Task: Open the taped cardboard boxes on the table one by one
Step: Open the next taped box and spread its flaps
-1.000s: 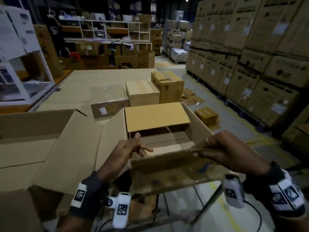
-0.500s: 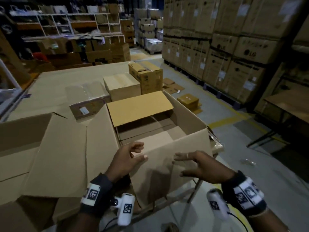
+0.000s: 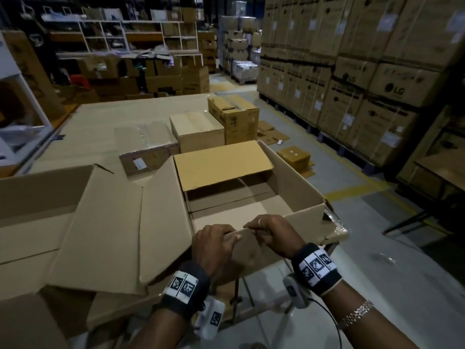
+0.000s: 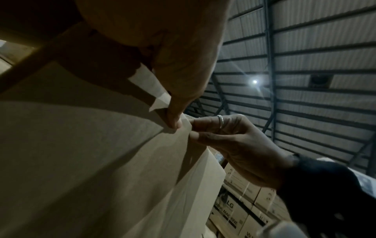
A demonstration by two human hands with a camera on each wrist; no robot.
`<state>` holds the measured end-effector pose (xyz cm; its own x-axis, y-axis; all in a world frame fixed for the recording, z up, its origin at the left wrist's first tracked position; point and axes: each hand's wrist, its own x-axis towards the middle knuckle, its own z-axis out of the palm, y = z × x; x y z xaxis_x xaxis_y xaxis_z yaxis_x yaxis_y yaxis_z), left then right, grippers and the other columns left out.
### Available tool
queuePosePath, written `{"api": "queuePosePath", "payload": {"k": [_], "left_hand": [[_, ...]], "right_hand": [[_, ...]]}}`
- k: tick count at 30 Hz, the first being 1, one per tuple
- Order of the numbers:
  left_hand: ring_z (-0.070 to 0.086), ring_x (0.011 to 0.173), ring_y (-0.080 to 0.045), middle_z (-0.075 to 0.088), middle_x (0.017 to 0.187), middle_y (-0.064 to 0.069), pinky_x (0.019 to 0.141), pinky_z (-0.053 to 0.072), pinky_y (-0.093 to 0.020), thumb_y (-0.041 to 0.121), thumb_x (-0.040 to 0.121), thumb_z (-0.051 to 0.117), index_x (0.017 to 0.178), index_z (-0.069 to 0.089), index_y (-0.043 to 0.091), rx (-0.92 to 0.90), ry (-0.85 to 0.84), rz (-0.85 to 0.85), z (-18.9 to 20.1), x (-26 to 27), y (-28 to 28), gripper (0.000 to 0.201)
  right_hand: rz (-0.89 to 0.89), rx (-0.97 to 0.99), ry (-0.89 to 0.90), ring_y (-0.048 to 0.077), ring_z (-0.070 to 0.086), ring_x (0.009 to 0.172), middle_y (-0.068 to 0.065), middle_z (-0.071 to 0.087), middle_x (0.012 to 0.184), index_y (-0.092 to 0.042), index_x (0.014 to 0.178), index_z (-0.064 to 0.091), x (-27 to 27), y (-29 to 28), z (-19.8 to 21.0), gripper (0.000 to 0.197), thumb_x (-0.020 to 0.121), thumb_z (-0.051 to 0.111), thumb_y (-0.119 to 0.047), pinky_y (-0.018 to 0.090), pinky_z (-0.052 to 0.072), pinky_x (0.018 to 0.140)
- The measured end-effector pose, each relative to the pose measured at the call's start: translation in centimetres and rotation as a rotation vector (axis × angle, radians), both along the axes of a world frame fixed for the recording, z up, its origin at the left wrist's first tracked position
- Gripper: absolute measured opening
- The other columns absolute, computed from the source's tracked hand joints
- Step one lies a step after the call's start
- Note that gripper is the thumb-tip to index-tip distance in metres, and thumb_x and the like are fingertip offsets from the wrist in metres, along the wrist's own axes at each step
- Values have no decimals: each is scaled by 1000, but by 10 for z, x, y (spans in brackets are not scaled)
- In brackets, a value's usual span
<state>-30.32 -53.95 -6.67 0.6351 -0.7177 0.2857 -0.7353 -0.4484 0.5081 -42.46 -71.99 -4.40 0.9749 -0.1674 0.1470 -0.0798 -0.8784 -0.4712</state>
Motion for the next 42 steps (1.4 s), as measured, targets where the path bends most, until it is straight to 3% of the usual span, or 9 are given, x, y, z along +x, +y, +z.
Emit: {"api": "queuePosePath", "payload": {"k": [7,10,15,18,24,27,31,36,42], "left_hand": [[52,70,-11,54,73,11,69,43,-33,62,100,36,71,46,31,241,-23,7,2,2,8,44],[52,74,-15,54,78,9,70,42,-34,61,102,33,78,46,32,269,-76,20,4,2,5,40],[56,71,-15,57,73,7,71,49,-33,60,101,39,74,54,26,284,-54,11,16,7,5,46],[58,70,-12,59,69,8,73,54,-36,64,96,48,71,59,24,303,44,13,20,17,13,48],[63,80,-5,71,87,11,79,57,-35,63,90,61,91,77,26,216,119,-35,62,44,16,40],[66,88,-4,73,99,13,82,58,-33,62,88,65,101,76,28,182,127,-66,94,73,8,38],[63,97,-10,69,108,8,81,52,-29,59,88,68,115,69,28,191,121,-2,114,107,-14,42],[65,92,-13,73,104,5,72,50,-27,54,88,71,102,76,25,319,202,-34,98,144,-46,34],[65,110,-22,71,125,0,99,53,-42,51,88,67,123,73,19,645,338,-169,69,170,-75,48]], "right_hand": [[-154,28,69,5,64,96,-14,72,104,-30,114,76,-30,-59,21,21,97,67,-23,18,44,76],[-230,-38,114,6,63,101,-14,68,107,-21,114,77,-38,-75,27,22,97,65,-14,2,38,70],[-268,-4,101,6,62,99,-8,71,109,-16,115,76,-32,-74,26,21,97,66,-16,-2,37,71],[-246,73,131,6,64,95,-11,70,100,-17,108,78,-31,-72,26,16,96,68,-14,0,40,71],[-75,115,208,7,63,107,-11,64,118,-56,101,66,-9,-76,70,33,93,71,-24,30,56,90],[52,156,139,-6,62,102,-21,68,108,-36,119,70,22,-65,127,29,94,70,-19,14,51,84],[160,53,195,2,59,116,-14,65,126,-29,126,69,82,-64,158,31,95,69,-29,24,52,97],[137,-39,465,7,67,101,-11,75,111,-31,119,74,161,-81,122,33,90,71,-45,41,55,97],[235,-125,707,20,63,100,8,71,120,-5,126,69,209,-90,65,42,98,65,-35,24,46,81]]}}
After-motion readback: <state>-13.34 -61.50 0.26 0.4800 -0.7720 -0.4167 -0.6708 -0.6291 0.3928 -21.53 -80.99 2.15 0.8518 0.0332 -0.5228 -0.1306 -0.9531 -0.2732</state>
